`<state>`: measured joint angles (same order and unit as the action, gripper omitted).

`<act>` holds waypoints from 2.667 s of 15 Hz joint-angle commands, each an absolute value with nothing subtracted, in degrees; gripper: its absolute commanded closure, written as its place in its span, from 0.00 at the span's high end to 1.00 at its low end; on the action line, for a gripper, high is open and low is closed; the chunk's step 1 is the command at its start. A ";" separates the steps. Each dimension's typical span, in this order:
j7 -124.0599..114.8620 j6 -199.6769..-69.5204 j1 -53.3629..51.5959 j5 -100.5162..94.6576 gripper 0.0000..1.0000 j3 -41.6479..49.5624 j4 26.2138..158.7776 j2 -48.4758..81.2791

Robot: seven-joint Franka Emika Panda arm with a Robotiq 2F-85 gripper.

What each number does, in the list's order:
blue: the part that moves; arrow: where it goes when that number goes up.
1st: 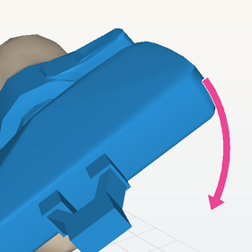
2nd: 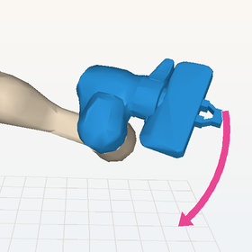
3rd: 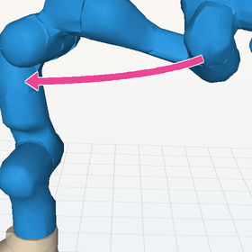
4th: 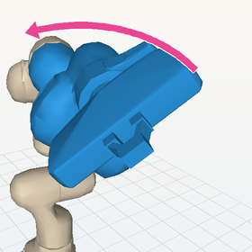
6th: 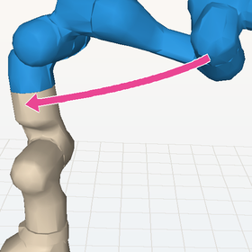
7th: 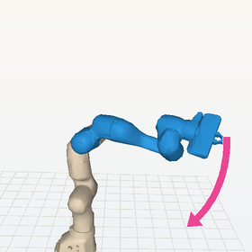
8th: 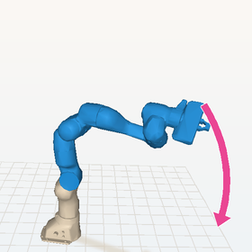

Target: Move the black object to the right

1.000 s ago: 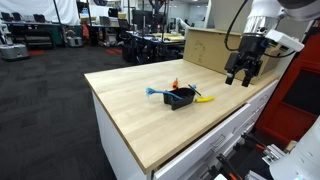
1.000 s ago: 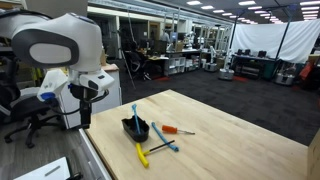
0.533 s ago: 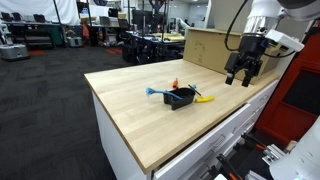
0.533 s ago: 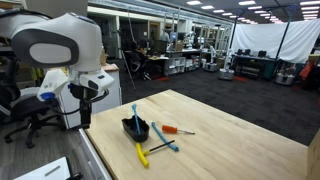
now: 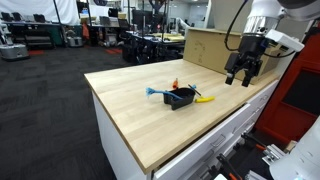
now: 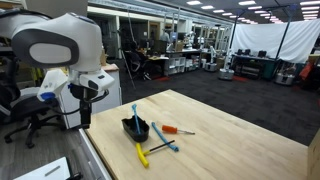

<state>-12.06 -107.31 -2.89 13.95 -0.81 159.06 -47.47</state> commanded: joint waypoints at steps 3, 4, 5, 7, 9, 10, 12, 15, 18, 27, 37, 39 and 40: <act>-11.43 -107.02 -1.85 14.57 1.00 -1.70 158.93 -47.45; -11.43 -107.02 -1.85 14.57 1.00 -1.70 158.93 -47.45; -11.43 -107.02 -1.85 14.57 1.00 -1.70 158.93 -47.45; -11.43 -107.02 -1.85 14.57 1.00 -1.70 158.93 -47.45; -11.43 -107.02 -1.85 14.57 1.00 -1.70 158.93 -47.45; -11.43 -107.02 -1.85 14.57 1.00 -1.70 158.93 -47.45; -11.43 -107.02 -1.85 14.57 1.00 -1.70 158.93 -47.45; -11.43 -107.02 -1.85 14.57 1.00 -1.70 158.93 -47.45; -11.22 -107.20 -1.58 14.46 1.00 -1.37 158.76 -46.90; -12.37 -114.62 0.83 11.01 1.00 -2.80 156.15 -41.74; -11.15 -124.16 3.72 5.23 1.00 -0.37 149.20 -27.68; -10.85 -124.56 3.43 4.64 1.00 -0.15 147.39 -25.53; -10.95 -124.76 3.33 4.25 1.00 -0.26 146.55 -24.33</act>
<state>-12.17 -123.99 2.88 5.28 -0.23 150.43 -29.68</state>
